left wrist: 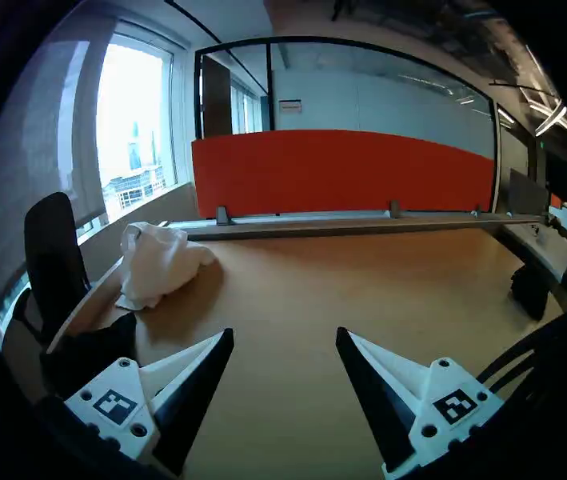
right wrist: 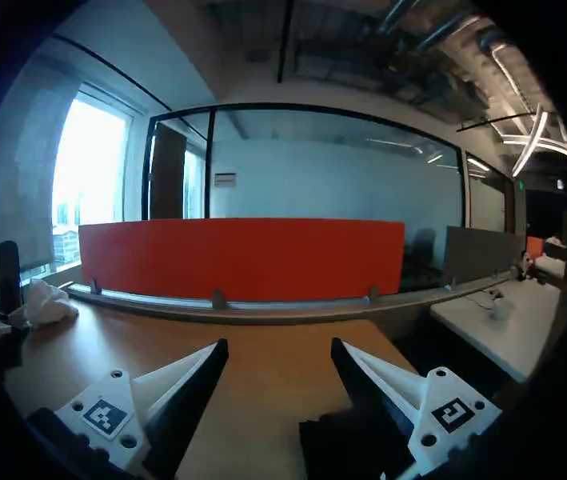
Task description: Fold towel
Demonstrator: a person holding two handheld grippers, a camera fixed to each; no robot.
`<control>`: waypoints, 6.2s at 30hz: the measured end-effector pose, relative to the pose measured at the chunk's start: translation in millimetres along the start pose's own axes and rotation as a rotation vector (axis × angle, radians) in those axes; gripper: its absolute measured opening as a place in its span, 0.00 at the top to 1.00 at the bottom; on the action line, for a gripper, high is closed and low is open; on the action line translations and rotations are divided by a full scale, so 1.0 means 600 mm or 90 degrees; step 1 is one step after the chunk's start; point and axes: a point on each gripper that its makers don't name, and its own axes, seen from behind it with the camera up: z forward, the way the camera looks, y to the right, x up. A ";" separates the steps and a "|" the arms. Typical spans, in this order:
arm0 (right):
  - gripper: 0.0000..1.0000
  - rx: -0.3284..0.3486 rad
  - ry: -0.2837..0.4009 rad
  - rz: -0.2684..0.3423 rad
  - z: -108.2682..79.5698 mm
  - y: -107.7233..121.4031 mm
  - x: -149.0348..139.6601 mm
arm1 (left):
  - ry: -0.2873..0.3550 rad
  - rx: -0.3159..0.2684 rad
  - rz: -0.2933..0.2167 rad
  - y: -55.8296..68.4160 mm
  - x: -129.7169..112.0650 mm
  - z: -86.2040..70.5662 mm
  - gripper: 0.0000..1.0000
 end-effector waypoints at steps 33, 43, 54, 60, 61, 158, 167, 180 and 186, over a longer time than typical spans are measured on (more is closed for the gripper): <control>0.00 0.019 0.017 0.006 0.018 -0.153 0.042 | 0.135 -0.015 -0.027 -0.030 0.137 0.034 0.05; 0.00 0.024 0.016 0.007 0.021 -0.172 0.033 | 0.167 -0.014 -0.037 -0.033 0.134 0.035 0.05; 0.00 0.026 0.048 -0.016 0.013 -0.197 0.020 | 0.181 -0.008 -0.048 -0.039 0.075 0.050 0.05; 0.00 0.028 0.066 -0.021 -0.002 -0.207 0.019 | 0.191 -0.014 -0.058 -0.031 0.042 0.059 0.05; 0.00 0.029 0.067 -0.020 -0.004 -0.208 0.018 | 0.192 -0.014 -0.057 -0.031 0.035 0.061 0.05; 0.00 0.046 0.100 -0.027 -0.009 -0.238 0.007 | 0.256 0.022 -0.029 -0.026 -0.066 0.113 0.04; 0.00 0.030 0.114 -0.034 0.000 -0.217 -0.010 | 0.256 0.022 -0.029 -0.026 -0.066 0.113 0.04; 0.00 0.015 0.112 -0.009 0.012 -0.180 -0.083 | 0.256 0.022 -0.029 -0.025 -0.066 0.113 0.04; 0.00 0.017 0.101 0.009 0.021 -0.167 -0.130 | 0.256 0.022 -0.029 -0.025 -0.065 0.113 0.04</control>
